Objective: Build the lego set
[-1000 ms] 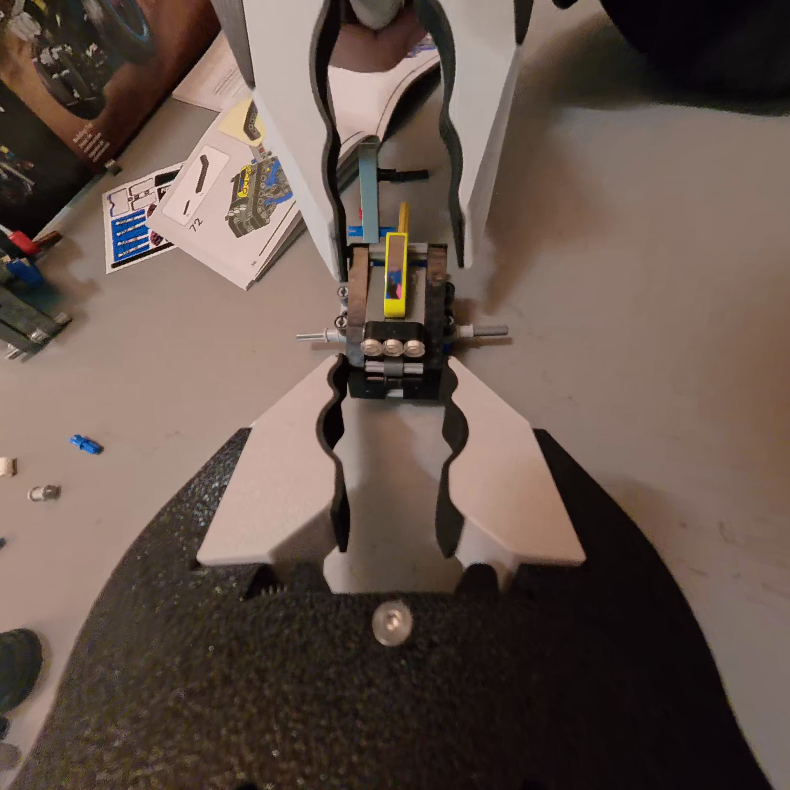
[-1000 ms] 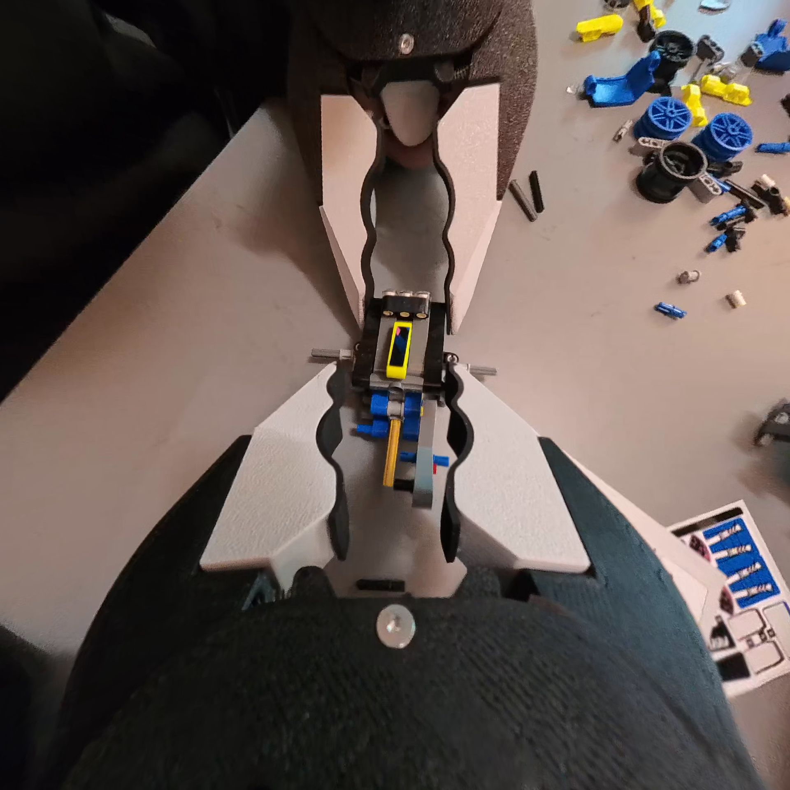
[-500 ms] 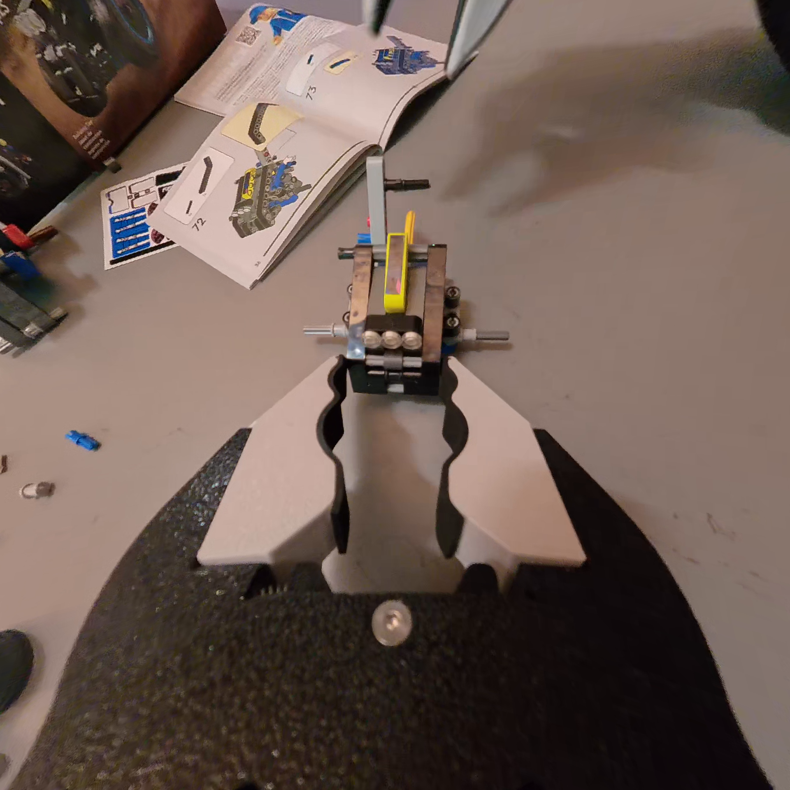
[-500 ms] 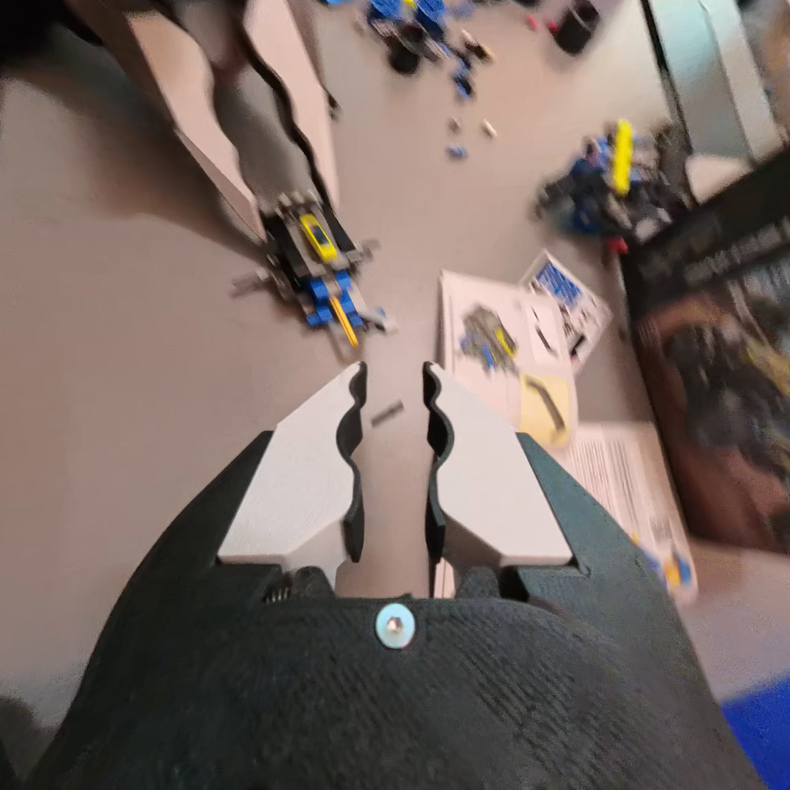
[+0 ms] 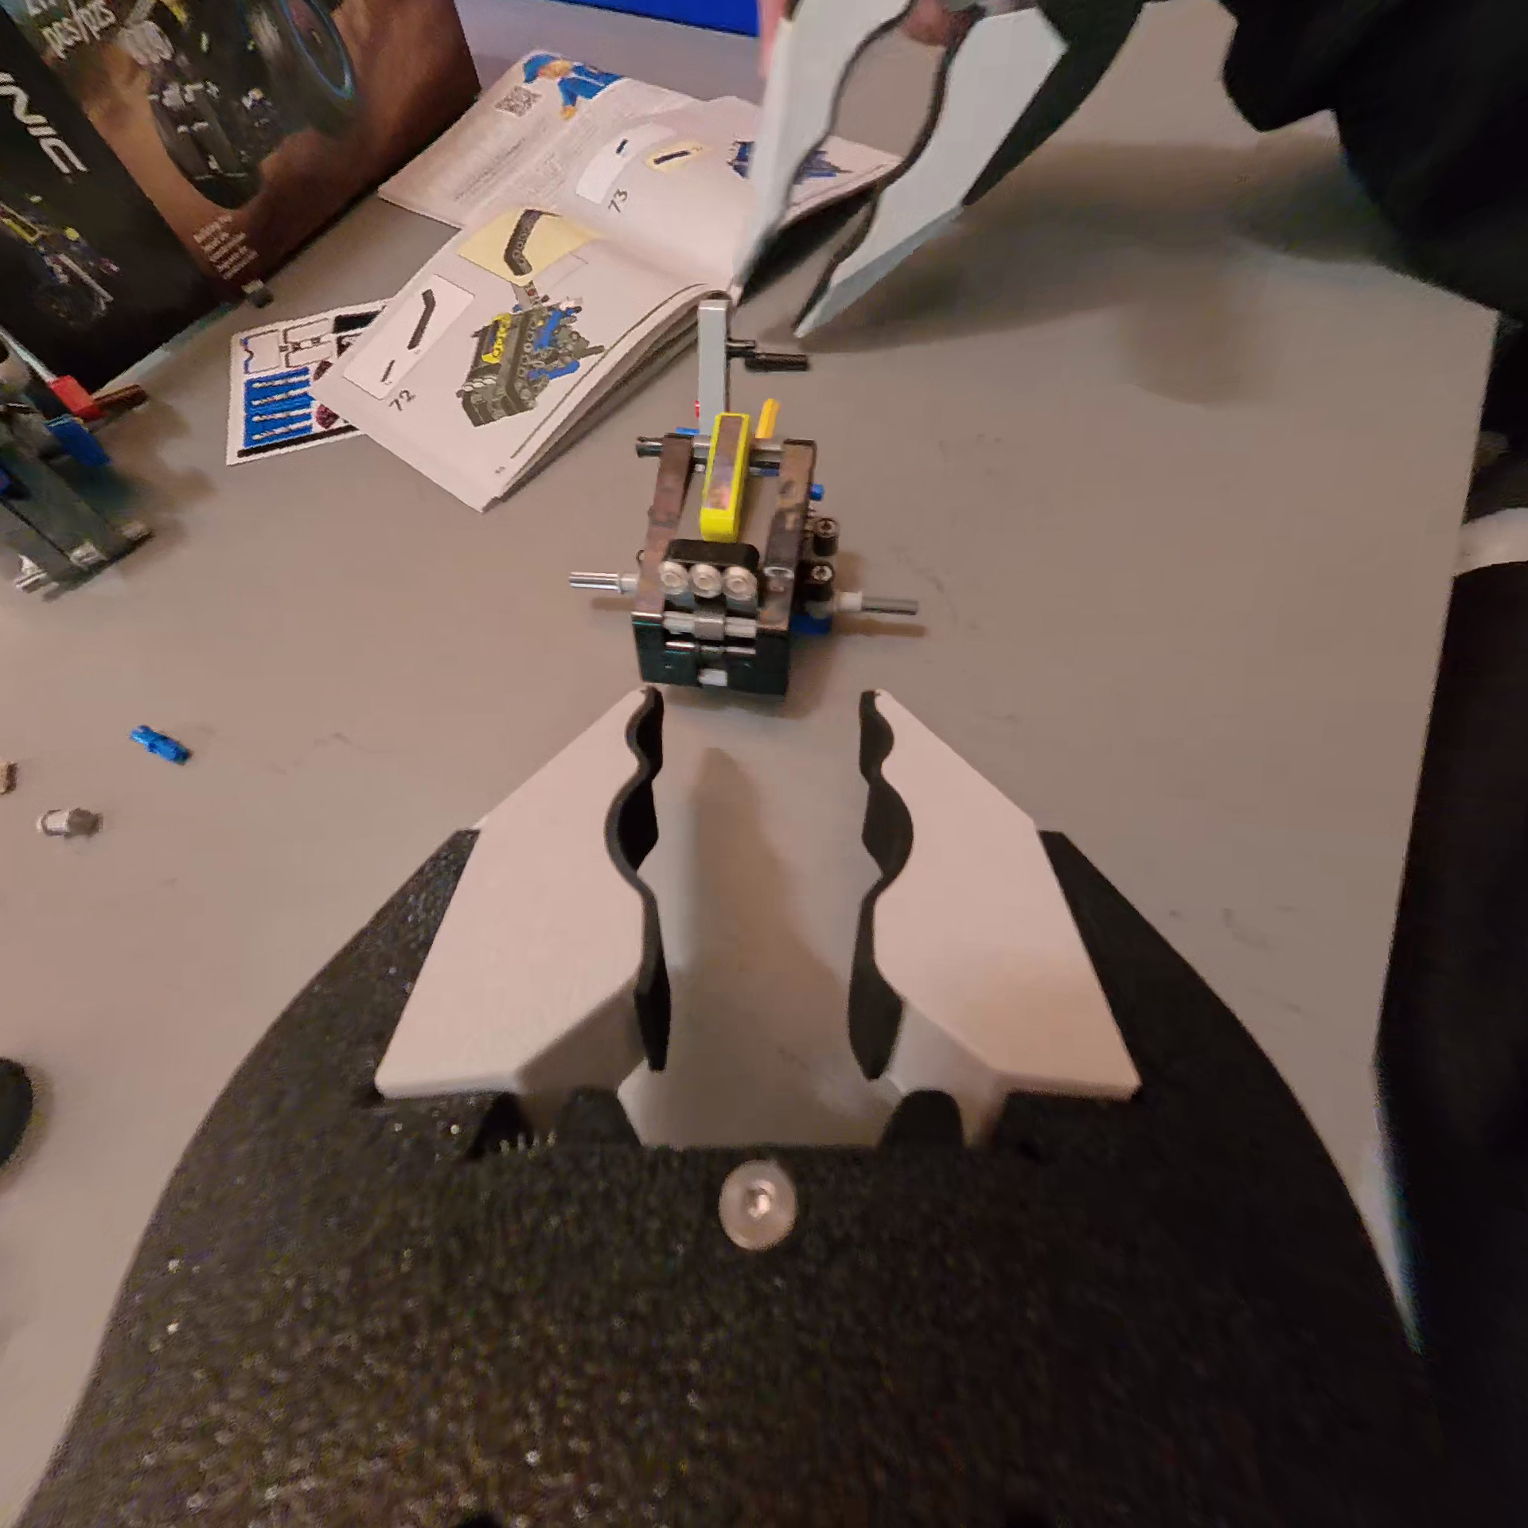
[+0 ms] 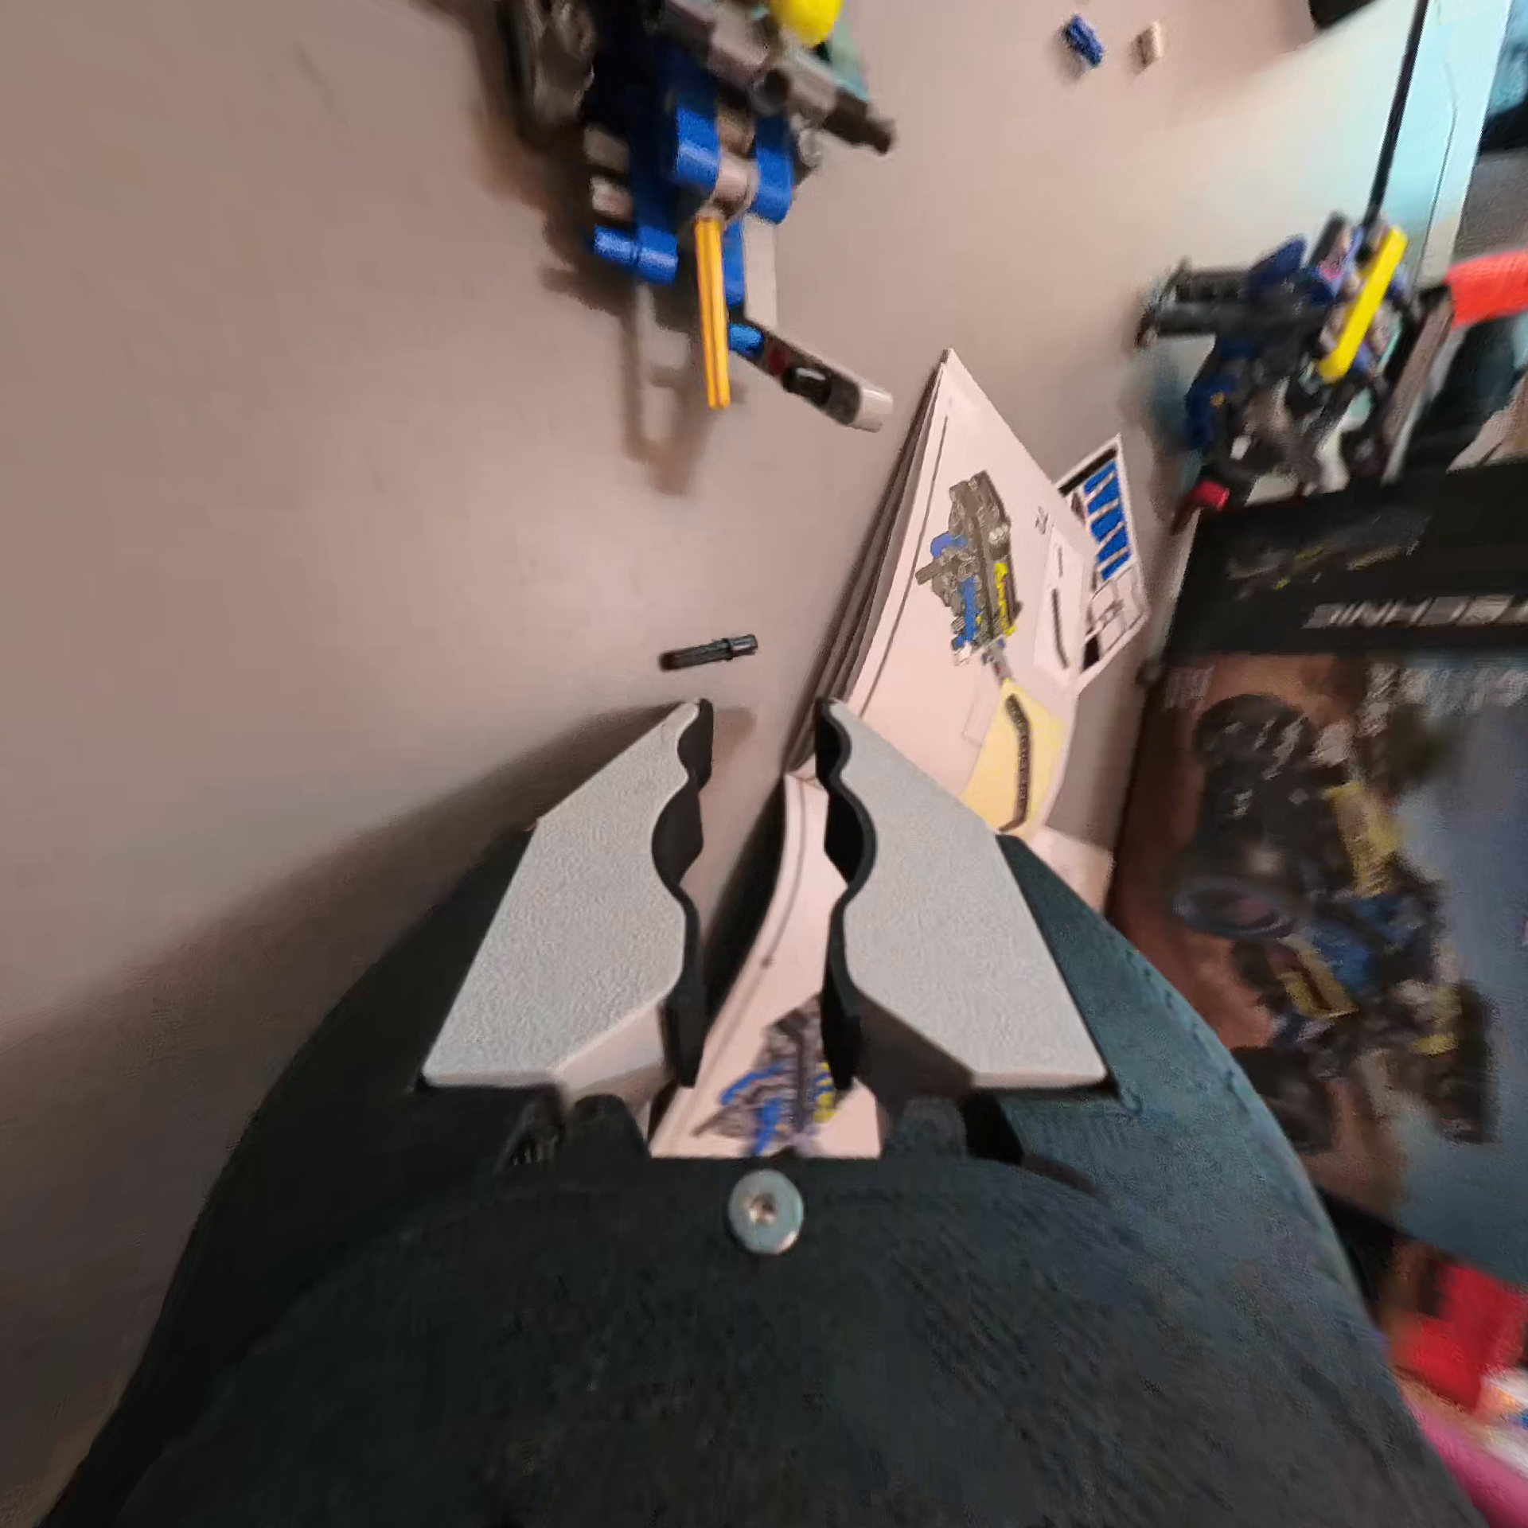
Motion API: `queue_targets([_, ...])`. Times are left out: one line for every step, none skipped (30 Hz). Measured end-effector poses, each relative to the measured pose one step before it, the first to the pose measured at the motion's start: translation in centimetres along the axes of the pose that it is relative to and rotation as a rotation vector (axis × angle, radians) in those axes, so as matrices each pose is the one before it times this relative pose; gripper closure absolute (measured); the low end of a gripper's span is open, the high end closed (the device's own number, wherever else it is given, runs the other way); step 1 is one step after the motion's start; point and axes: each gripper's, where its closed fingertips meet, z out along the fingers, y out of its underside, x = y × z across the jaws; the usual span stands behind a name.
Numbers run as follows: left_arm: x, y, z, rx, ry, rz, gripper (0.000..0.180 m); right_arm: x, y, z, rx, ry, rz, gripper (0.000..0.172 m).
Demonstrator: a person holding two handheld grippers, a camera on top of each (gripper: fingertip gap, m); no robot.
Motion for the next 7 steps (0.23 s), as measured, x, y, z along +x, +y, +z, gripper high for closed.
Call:
queue_targets([0.226, 0.173, -0.082, -0.0059, 0.0056, 0.0021, 0.136, 0.206, 0.025, 0.172, -0.0090, 0.0151, -0.0872, 0.143])
queue_targets([0.161, 0.172, -0.080, -0.0069, 0.0042, 0.0025, 0.136, 0.156, -0.127, 0.114, -0.0004, 0.0133, -0.0784, 0.142])
queue_targets([0.165, 0.130, -0.069, -0.0042, 0.0073, 0.0012, 0.136, 0.138, -0.158, 0.086, 0.0032, 0.0076, -0.0628, 0.140])
queue_targets([0.185, 0.025, -0.045, 0.0004, 0.0125, -0.0015, 0.136, 0.011, -0.067, 0.090, 0.0008, -0.0070, -0.0474, 0.141])
queue_targets([0.145, -0.053, -0.044, 0.0037, 0.0146, -0.0038, 0.136, 0.094, 0.000, 0.069, 0.0010, -0.0075, -0.0311, 0.141])
queue_targets([0.090, -0.087, -0.032, 0.0038, 0.0161, -0.0050, 0.136, 0.027, -0.045, 0.044, 0.0057, -0.0156, -0.0183, 0.140])
queue_targets([0.148, -0.074, -0.007, 0.0015, 0.0239, -0.0047, 0.136, -0.184, -0.108, 0.041, 0.0127, -0.0340, -0.0005, 0.143])
